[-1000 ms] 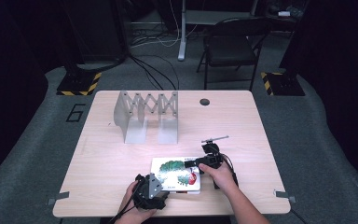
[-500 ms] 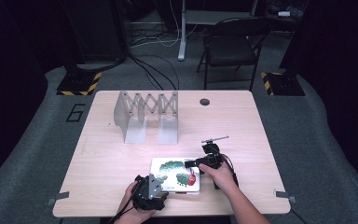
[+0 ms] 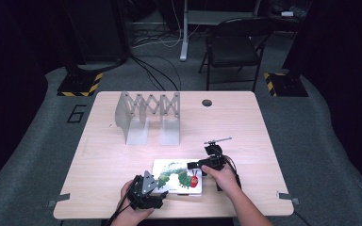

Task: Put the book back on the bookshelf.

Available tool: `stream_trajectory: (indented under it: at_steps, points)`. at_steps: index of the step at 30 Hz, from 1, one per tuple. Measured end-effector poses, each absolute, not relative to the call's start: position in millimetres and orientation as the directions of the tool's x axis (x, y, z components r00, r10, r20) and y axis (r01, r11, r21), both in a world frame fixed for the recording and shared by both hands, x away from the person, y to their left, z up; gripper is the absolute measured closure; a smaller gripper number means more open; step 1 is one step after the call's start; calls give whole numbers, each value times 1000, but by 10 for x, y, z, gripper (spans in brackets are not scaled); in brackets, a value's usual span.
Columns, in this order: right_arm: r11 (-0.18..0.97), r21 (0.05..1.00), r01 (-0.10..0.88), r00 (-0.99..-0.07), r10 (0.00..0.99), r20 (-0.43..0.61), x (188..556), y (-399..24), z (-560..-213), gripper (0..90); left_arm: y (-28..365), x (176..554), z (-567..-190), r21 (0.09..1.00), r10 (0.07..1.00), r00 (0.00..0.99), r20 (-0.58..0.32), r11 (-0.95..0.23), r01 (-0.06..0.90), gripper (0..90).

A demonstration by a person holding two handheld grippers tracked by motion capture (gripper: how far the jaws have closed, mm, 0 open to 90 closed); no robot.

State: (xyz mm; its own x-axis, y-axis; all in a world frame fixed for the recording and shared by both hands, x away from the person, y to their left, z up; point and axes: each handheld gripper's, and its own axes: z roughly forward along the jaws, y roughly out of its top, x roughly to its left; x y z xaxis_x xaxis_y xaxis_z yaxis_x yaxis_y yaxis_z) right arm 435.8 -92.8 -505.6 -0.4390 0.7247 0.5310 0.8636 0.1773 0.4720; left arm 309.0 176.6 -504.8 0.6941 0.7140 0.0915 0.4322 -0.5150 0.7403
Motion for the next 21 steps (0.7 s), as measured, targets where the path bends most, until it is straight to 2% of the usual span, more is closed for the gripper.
stream_trajectory:
  at_steps: [13,21]
  points:
    - [181,484,856,-448,728,520,4355,-927,-5061,380,1815,3259,-5065,748,744,668,17,-453,485,211]
    - [183,492,851,-453,730,512,4352,-923,-5062,383,1844,3298,-5110,751,750,661,-8,-433,499,133]
